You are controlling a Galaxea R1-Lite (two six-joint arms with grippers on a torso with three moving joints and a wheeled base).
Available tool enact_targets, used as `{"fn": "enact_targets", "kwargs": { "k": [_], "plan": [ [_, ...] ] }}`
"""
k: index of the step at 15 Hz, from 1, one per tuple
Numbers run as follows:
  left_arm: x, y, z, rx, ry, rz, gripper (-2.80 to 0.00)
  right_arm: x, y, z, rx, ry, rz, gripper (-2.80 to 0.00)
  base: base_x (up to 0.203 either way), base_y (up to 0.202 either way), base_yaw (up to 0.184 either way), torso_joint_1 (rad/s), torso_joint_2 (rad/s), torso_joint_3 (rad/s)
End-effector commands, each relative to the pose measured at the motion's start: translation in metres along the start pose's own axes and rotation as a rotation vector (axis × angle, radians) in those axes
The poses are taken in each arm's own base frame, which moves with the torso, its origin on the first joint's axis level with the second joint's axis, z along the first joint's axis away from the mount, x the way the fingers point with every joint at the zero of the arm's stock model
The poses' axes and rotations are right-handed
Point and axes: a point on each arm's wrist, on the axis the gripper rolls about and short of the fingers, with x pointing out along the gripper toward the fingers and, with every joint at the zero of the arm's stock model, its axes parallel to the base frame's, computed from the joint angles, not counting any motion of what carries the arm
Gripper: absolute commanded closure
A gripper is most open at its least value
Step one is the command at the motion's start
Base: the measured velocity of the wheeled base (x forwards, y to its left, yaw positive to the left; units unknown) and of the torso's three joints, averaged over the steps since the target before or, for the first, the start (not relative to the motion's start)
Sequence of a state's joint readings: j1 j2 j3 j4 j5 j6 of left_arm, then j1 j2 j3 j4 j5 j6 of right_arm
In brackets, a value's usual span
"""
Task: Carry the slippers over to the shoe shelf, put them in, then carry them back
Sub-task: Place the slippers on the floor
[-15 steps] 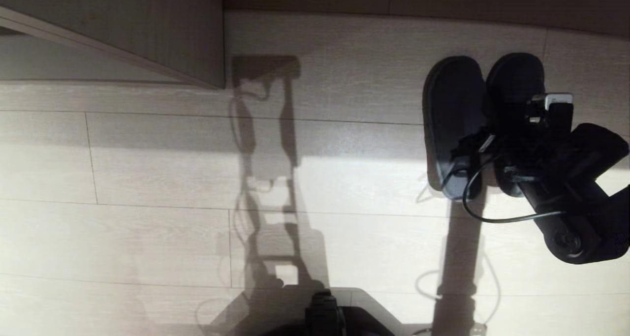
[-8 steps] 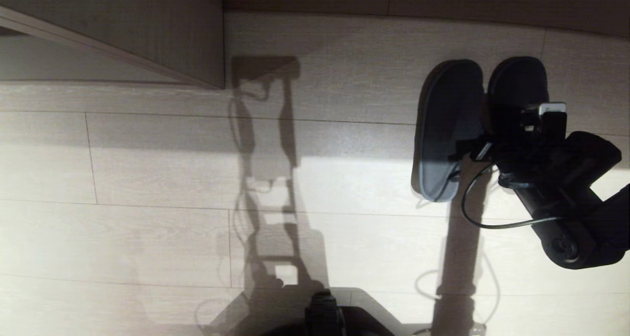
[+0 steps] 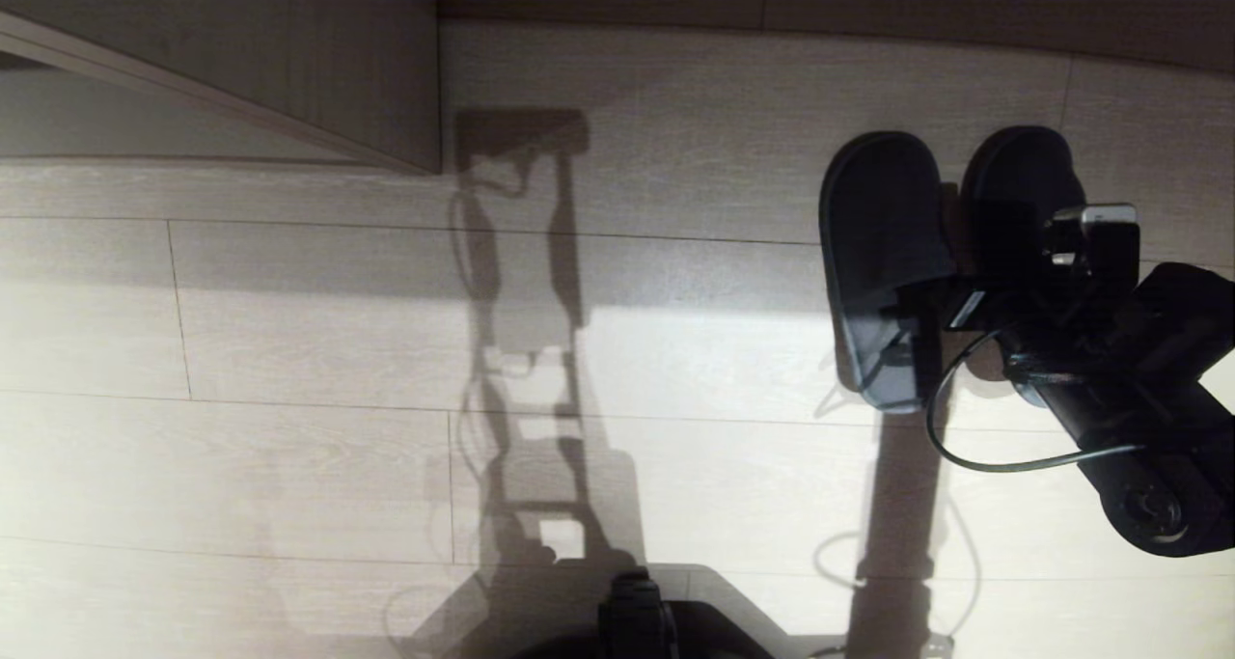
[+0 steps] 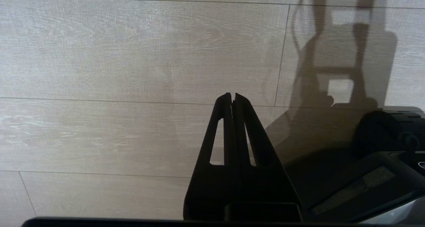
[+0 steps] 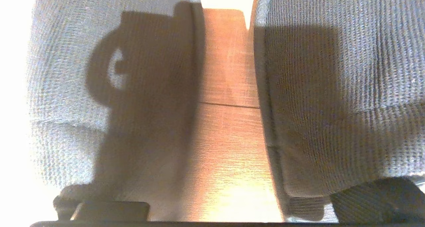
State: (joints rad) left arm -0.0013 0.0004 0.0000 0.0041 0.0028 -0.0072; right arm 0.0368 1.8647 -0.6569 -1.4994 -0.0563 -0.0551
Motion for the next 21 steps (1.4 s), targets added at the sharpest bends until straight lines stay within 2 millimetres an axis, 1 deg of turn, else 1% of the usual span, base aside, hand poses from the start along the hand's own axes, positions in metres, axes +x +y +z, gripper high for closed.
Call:
{"fn": "enact_targets", "kwargs": {
  "k": [1,2,4,6,8,11,13,14,16,17,18,19,20,21],
  "plan": [
    [0.0,0.0,0.0,0.0,0.0,0.0,0.0,-0.003,-0.001,0.009,0.002,-0.032,-0.002,-2.8,0.0,0.0,0.0,0.0,0.0,0.0],
    [0.0,0.0,0.0,-0.002,-0.001,0.001,0.0,-0.007,-0.001,0.008,0.001,-0.02,-0.002,-2.8,0.0,0.0,0.0,0.0,0.0,0.0],
    [0.0,0.0,0.0,0.0,-0.001,0.001,0.0,-0.02,-0.001,0.001,-0.002,0.029,0.002,-2.8,0.0,0.0,0.0,0.0,0.0,0.0],
    [0.0,0.0,0.0,0.0,-0.001,0.0,0.0,-0.024,-0.001,-0.002,-0.009,0.049,0.004,-2.8,0.0,0.0,0.0,0.0,0.0,0.0],
    [0.0,0.0,0.0,-0.002,-0.001,0.0,0.0,-0.034,-0.001,-0.017,-0.028,0.122,0.01,-2.8,0.0,0.0,0.0,0.0,0.0,0.0],
    [0.0,0.0,0.0,-0.002,-0.001,0.001,0.0,-0.044,-0.002,-0.016,-0.049,0.139,0.012,-2.8,0.0,0.0,0.0,0.0,0.0,0.0],
    [0.0,0.0,0.0,-0.002,-0.001,0.0,0.0,-0.051,-0.003,0.002,-0.056,0.086,0.008,-2.8,0.0,0.0,0.0,0.0,0.0,0.0],
    [0.0,0.0,0.0,-0.002,-0.001,0.0,0.0,-0.053,-0.004,0.01,-0.056,0.064,0.007,0.0,0.0,0.0,0.0,0.0,0.0,0.0],
    [0.0,0.0,0.0,0.0,-0.001,0.002,0.0,-0.057,-0.005,0.034,-0.053,-0.014,0.006,0.0,0.0,0.0,0.0,0.0,0.0,0.0],
    [0.0,0.0,0.0,0.0,0.0,0.0,0.0,-0.059,-0.006,0.042,-0.053,-0.024,0.005,0.0,0.0,0.0,0.0,0.0,0.0,0.0],
    [0.0,0.0,0.0,0.0,0.0,0.0,0.0,-0.066,-0.007,0.055,-0.052,-0.027,0.003,0.0,0.0,0.0,0.0,0.0,0.0,0.0],
    [0.0,0.0,0.0,0.0,0.0,0.0,0.0,-0.067,-0.012,0.062,-0.059,-0.002,-0.013,0.0,0.0,0.0,0.0,0.0,0.0,0.0],
    [0.0,0.0,0.0,0.0,-0.001,0.002,0.0,-0.063,-0.026,0.069,-0.078,0.039,-0.071,0.0,0.0,0.0,0.0,0.0,0.0,0.0],
    [0.0,0.0,0.0,0.0,-0.001,0.0,0.0,-0.056,-0.042,0.078,-0.102,0.022,-0.139,0.0,0.0,0.0,0.0,0.0,0.0,0.0]
  ]
}}
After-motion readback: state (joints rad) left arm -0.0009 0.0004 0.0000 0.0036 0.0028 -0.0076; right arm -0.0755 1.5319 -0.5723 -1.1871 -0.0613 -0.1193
